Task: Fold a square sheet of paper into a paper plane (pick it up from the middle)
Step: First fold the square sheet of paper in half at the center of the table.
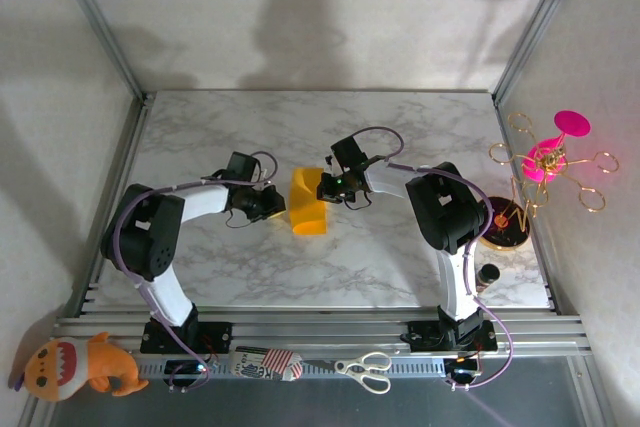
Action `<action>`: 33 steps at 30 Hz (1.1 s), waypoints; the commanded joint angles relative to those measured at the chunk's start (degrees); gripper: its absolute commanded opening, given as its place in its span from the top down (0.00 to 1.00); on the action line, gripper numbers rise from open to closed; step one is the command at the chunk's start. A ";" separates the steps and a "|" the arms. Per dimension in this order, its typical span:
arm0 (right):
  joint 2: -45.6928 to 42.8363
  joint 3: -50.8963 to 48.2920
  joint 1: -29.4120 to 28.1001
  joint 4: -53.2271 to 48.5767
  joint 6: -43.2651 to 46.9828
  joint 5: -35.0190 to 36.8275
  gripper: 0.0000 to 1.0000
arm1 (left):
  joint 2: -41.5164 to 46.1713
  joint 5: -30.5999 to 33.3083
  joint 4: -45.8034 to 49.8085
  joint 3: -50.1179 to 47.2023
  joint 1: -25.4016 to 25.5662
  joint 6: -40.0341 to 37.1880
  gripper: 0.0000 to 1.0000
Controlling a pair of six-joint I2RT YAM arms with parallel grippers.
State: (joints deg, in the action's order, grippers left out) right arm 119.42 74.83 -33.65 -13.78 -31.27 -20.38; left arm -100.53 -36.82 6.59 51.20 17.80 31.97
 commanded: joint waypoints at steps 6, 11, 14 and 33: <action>8.26 -5.58 0.58 -10.46 0.42 13.39 0.97 | -7.78 -2.35 -5.67 7.31 6.51 6.10 0.88; 8.09 -5.91 0.56 -10.15 0.33 13.26 0.97 | -9.05 0.54 -1.22 6.07 6.76 2.94 0.89; 8.12 -6.13 0.60 -10.17 0.50 13.35 0.97 | -7.92 3.43 3.42 3.21 6.80 0.16 0.88; 8.28 -6.12 0.60 -10.36 0.98 14.14 0.97 | 5.83 2.28 -1.49 -0.86 4.30 6.37 0.87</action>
State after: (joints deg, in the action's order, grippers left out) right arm 119.35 73.87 -33.65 -12.69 -31.24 -20.38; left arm -94.24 -34.54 8.03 46.76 20.97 35.81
